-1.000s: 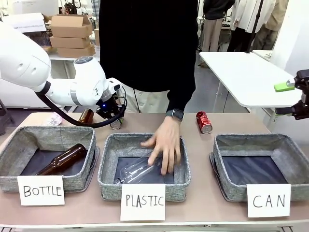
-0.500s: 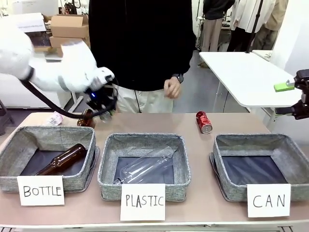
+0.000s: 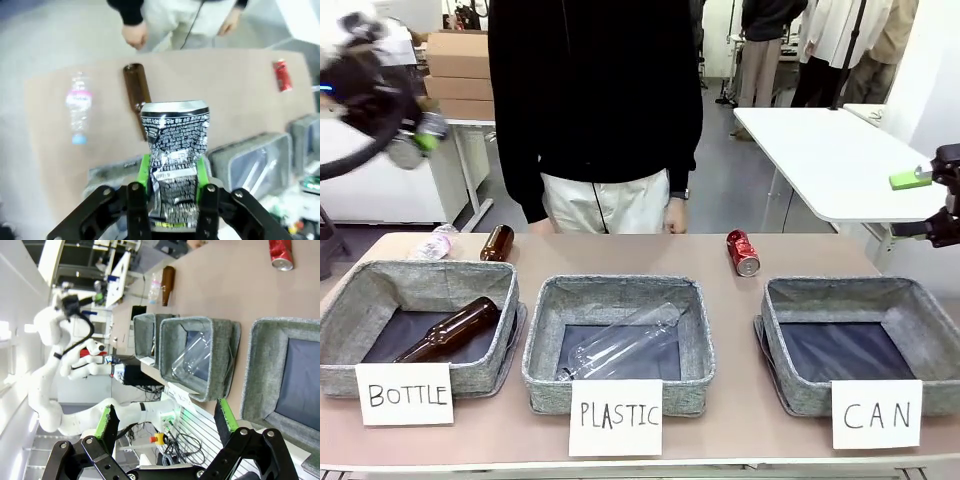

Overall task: Sort the can waste into the basket.
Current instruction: Pick up the can waste from the table and place it in the right Fabric basket.

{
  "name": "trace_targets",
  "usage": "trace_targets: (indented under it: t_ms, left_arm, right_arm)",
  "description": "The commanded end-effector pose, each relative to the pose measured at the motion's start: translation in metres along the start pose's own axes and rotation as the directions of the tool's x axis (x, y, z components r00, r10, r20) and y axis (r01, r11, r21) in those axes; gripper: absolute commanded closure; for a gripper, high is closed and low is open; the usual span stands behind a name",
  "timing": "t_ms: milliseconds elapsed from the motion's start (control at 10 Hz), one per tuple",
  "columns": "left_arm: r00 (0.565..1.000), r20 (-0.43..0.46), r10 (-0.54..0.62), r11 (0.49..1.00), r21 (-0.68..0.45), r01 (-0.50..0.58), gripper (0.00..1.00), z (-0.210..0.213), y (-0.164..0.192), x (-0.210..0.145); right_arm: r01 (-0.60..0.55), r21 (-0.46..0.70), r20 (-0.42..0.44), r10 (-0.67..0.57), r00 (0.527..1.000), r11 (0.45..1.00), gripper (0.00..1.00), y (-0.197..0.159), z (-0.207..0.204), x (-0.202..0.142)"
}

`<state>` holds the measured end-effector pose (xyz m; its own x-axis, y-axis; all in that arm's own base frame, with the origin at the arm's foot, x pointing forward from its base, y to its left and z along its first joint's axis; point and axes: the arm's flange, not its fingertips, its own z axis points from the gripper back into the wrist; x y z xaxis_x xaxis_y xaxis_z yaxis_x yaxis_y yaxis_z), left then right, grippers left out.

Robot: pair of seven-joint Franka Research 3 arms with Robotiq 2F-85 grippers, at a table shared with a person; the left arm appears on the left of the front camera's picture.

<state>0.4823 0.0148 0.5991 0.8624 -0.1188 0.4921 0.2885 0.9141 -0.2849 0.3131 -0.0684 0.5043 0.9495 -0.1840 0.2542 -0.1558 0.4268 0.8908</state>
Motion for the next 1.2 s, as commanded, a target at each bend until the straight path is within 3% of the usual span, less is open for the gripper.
trace_targets:
  t_ms: [0, 100, 200, 300, 400, 500, 600, 700, 800, 900, 1100]
  left_arm:
    - [0.994, 0.051, -0.095, 0.992, -0.074, 0.099, 1.0, 0.016, 0.038, -0.064]
    - [0.975, 0.064, -0.212, 0.966, -0.135, 0.219, 1.0, 0.016, 0.045, -0.096]
    - [0.892, 0.069, -0.447, 0.871, -0.193, 0.452, 1.0, 0.005, 0.038, -0.124]
    - [0.79, 0.211, -0.576, 0.716, -0.337, 0.612, 1.0, -0.006, 0.03, -0.145]
    - [0.805, 0.312, -0.504, 0.806, -0.166, 0.569, 1.0, -0.017, 0.027, -0.155]
    - [0.918, 0.069, -0.39, 0.898, -0.191, 0.396, 1.0, 0.007, 0.037, -0.13]
    - [0.918, 0.069, -0.39, 0.898, -0.191, 0.396, 1.0, 0.007, 0.037, -0.13]
    - [0.859, 0.144, -0.491, 0.838, -0.191, 0.511, 0.6, -0.011, 0.028, -0.153]
    - [0.802, 0.176, -0.571, 0.745, -0.299, 0.596, 0.6, -0.058, 0.004, -0.139]
    - [0.685, 0.265, -0.678, 0.56, -0.417, 0.715, 0.6, -0.095, -0.044, -0.119]
    - [0.478, 0.43, -0.766, 0.287, -0.436, 0.853, 0.6, -0.13, -0.158, -0.096]
  right_arm:
    - [-0.011, 0.016, 0.004, 0.011, 1.0, 1.0, 0.0, 0.002, -0.001, 0.001]
    - [-0.011, 0.016, 0.004, 0.011, 1.0, 1.0, 0.0, 0.002, -0.001, 0.001]
    - [-0.011, 0.016, 0.004, 0.011, 1.0, 1.0, 0.0, 0.002, -0.001, 0.001]
    - [-0.011, 0.016, 0.004, 0.011, 1.0, 1.0, 0.0, 0.002, -0.001, 0.001]
    - [-0.011, 0.016, 0.004, 0.011, 1.0, 1.0, 0.0, 0.002, -0.001, 0.001]
    - [-0.011, 0.016, 0.004, 0.011, 1.0, 1.0, 0.0, 0.002, -0.001, 0.001]
    - [-0.011, 0.016, 0.004, 0.011, 1.0, 1.0, 0.0, 0.002, -0.001, 0.001]
    - [0.0, 0.0, 0.0, 0.0, 1.0, 1.0, 0.0, 0.0, 0.0, 0.0]
    - [-0.03, -0.111, 0.023, 0.032, 0.999, 0.993, 0.0, 0.001, 0.008, -0.005]
    - [-0.03, -0.145, 0.056, 0.039, 0.998, 0.989, 0.0, -0.005, 0.03, -0.017]
    - [0.023, -0.23, 0.201, 0.024, 0.979, 0.973, 0.0, -0.033, 0.116, -0.057]
